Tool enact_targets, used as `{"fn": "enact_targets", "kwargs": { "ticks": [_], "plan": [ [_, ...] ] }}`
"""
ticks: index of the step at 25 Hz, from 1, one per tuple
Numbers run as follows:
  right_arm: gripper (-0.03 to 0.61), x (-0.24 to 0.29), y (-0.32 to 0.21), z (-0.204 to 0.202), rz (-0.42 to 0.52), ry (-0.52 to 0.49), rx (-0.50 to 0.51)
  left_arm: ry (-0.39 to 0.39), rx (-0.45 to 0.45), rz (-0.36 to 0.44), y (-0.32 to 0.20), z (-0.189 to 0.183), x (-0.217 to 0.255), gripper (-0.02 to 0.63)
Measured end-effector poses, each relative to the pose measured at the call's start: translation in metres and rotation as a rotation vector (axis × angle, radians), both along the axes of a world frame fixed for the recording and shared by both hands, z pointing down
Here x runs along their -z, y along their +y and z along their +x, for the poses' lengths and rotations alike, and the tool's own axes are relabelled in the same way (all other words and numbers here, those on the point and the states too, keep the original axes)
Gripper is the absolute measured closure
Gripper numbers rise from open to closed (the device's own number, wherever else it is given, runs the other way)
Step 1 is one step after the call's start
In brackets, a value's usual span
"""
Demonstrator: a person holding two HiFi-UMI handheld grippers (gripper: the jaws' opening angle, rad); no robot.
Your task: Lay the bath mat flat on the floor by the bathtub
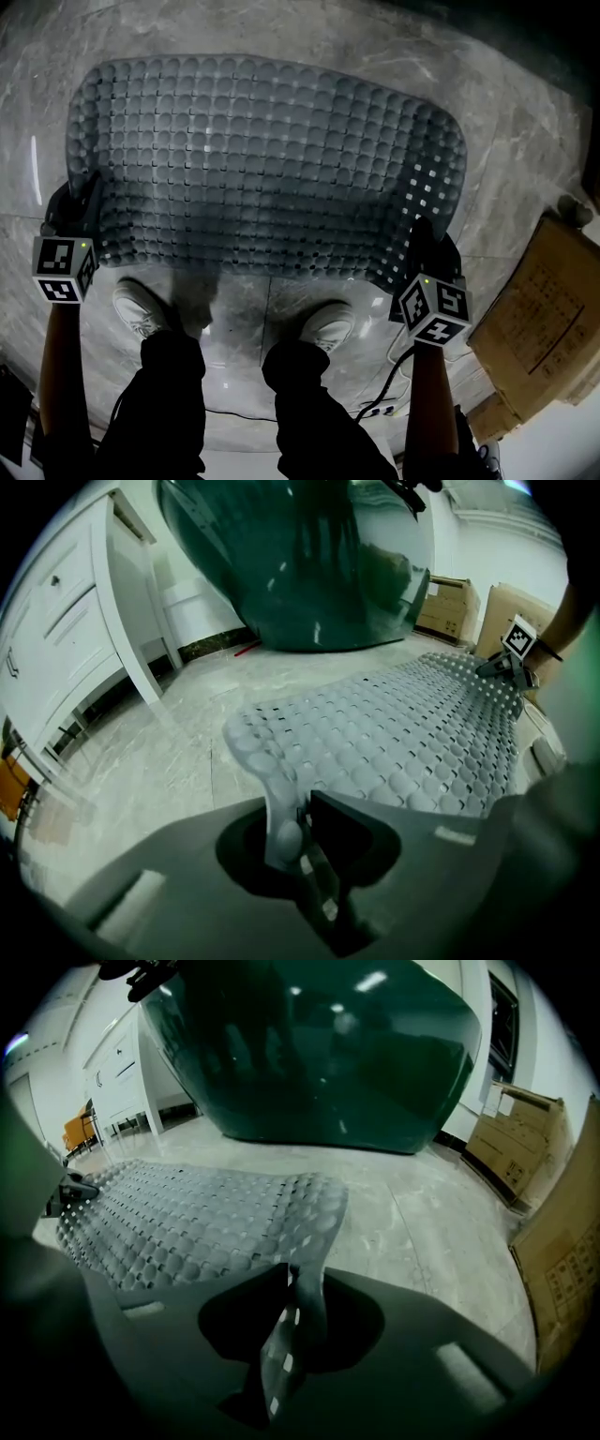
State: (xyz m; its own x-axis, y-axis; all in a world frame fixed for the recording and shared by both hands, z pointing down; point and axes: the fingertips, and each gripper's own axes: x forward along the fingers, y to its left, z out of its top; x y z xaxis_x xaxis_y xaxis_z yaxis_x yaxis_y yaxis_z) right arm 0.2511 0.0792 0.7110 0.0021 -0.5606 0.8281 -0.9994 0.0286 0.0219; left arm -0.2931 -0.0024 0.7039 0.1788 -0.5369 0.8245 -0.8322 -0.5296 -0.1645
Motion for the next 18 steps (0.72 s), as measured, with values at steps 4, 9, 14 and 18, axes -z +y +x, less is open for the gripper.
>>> {"fn": "enact_targets", "kwargs": {
  "ticks": [4,9,14,18],
  "plan": [
    [0.491,-0.009,0.002,0.008,-0.019,0.010,-0.016,0.006,0.010,-0.019,0.001,-0.001,-0.008,0.557],
    [0.457,-0.016,0.002,0.015,-0.036,-0.003,-0.047,-0.007,0.016,-0.037,-0.001,-0.004,-0.013,0.543],
    [0.408,-0.016,0.000,0.022,-0.023,-0.027,-0.087,-0.022,0.036,-0.018,-0.006,-0.008,-0.009,0.511],
    [0.375,-0.015,0.004,0.028,-0.016,-0.024,-0.117,-0.041,0.052,-0.001,-0.007,-0.016,-0.005,0.423]
  ]
}}
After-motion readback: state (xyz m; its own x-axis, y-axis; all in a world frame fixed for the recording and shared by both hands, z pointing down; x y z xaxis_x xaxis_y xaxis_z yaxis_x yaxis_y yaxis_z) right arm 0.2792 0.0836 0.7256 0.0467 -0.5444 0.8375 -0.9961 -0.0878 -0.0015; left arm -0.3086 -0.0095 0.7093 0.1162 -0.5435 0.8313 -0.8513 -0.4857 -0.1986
